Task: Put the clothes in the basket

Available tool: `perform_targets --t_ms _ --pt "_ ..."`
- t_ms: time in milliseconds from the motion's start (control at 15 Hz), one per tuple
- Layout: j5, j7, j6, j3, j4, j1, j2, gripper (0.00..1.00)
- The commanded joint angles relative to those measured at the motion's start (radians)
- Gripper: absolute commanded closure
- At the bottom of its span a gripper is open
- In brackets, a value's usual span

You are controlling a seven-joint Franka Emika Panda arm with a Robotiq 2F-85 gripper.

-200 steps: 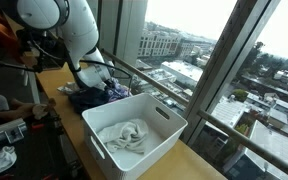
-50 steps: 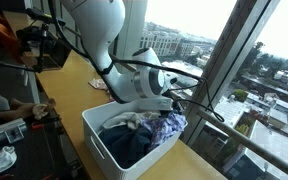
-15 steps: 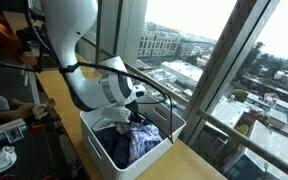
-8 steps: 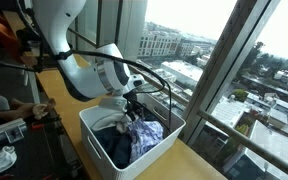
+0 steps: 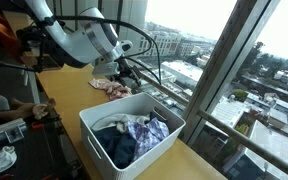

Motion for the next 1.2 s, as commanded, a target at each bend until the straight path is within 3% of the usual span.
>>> perform_targets --t_ms 0,267,600,1133 --pt "0.001 0.049 0.033 0.043 0.086 0.048 0.092 0.00" --pt "0.020 0.066 0.092 0.086 0.207 0.065 0.249 0.00" --pt "0.107 0.001 0.093 0.170 0.380 0.031 0.451 0.00" --pt "0.190 -0.129 0.055 0.237 0.530 -0.058 0.615 0.00"
